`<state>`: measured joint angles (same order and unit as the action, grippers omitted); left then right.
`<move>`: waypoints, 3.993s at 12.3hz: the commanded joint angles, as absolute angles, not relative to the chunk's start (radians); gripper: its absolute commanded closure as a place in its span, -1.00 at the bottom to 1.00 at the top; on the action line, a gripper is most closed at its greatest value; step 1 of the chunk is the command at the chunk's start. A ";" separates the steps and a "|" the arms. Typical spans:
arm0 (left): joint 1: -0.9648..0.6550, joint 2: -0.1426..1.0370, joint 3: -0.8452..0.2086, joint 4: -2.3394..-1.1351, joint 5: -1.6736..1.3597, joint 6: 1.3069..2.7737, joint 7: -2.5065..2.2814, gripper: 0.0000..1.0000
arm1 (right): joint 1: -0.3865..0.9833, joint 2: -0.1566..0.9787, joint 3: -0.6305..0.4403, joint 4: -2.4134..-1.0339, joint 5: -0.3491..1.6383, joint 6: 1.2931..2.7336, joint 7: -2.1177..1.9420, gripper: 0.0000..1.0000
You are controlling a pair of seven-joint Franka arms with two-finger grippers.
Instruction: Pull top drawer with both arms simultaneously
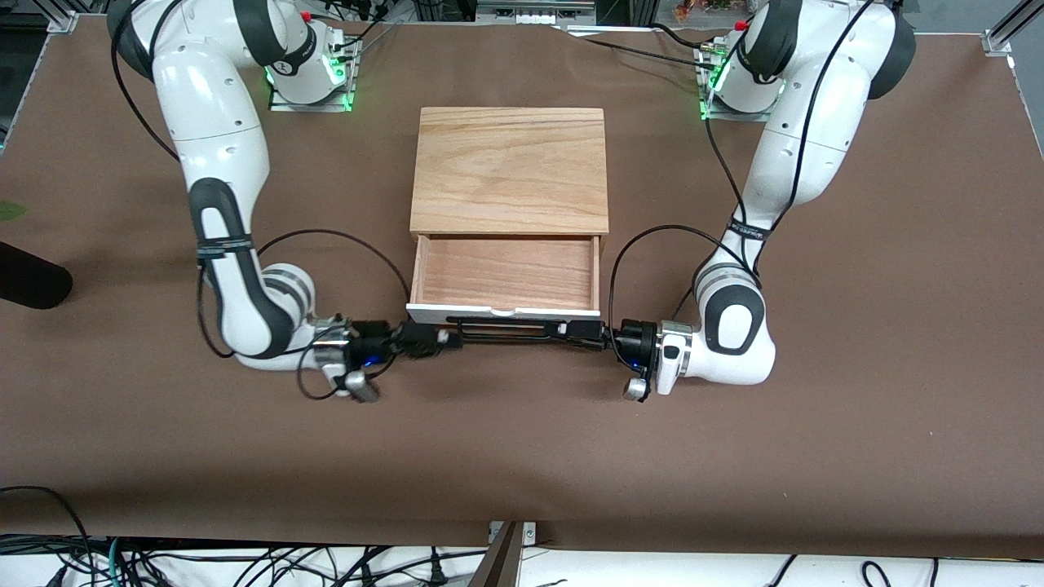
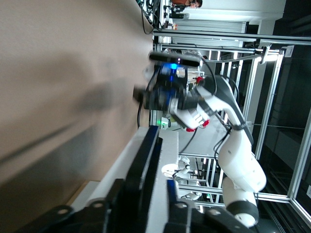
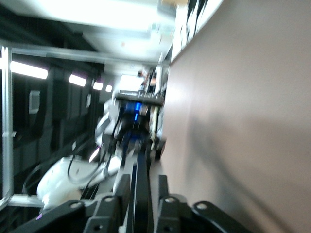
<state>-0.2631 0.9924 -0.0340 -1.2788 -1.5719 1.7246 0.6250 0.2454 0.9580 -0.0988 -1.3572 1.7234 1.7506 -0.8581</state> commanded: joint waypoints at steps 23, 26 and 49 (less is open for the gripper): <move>-0.267 0.407 0.044 -1.207 -0.074 1.525 0.187 -1.00 | 0.250 0.717 -0.296 -1.216 0.840 1.701 0.047 -1.00; -0.151 0.197 0.046 -1.450 -0.064 1.597 0.181 -1.00 | 0.271 0.641 -0.290 -1.218 0.608 1.691 0.101 -1.00; -0.012 -0.006 0.011 -1.694 0.026 1.634 0.186 -1.00 | -0.054 0.046 -0.035 -1.585 -0.002 1.603 -0.040 -1.00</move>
